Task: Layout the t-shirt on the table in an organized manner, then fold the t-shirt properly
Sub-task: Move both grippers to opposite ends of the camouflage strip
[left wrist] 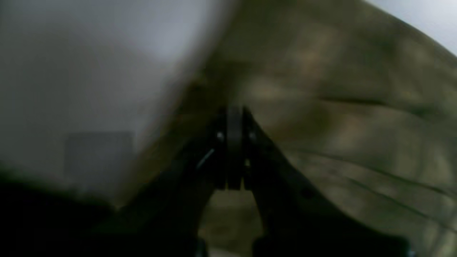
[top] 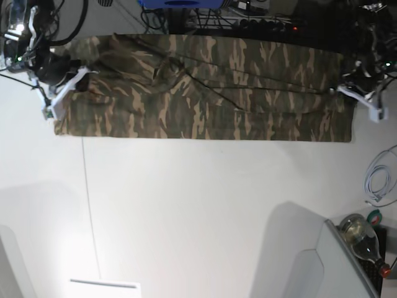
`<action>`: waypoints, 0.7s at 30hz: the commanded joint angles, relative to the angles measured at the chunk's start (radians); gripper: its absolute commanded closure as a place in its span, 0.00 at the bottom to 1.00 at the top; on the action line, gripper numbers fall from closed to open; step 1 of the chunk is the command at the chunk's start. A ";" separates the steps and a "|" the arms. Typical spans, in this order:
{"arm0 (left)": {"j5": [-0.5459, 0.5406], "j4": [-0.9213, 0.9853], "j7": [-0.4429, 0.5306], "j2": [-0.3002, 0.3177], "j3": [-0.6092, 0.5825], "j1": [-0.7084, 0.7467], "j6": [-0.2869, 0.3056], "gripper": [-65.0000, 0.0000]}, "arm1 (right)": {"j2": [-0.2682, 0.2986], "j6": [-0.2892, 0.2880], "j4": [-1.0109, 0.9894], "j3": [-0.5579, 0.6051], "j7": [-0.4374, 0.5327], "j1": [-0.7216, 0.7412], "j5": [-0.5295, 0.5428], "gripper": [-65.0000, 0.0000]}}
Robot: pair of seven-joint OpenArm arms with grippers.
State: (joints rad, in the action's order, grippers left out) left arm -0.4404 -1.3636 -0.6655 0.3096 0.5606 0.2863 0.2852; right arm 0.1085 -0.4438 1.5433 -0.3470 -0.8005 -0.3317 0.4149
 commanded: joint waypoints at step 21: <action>0.329 0.293 0.123 -0.154 -0.173 -0.299 -0.017 1.00 | 0.182 -0.008 -0.594 0.006 0.272 0.339 -0.037 0.98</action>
State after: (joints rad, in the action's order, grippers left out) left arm -0.1341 -1.0771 -0.4591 0.1574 0.3916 -0.0223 0.2600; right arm 0.2783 -0.4984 0.9546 -0.3386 -0.4854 0.0082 0.4404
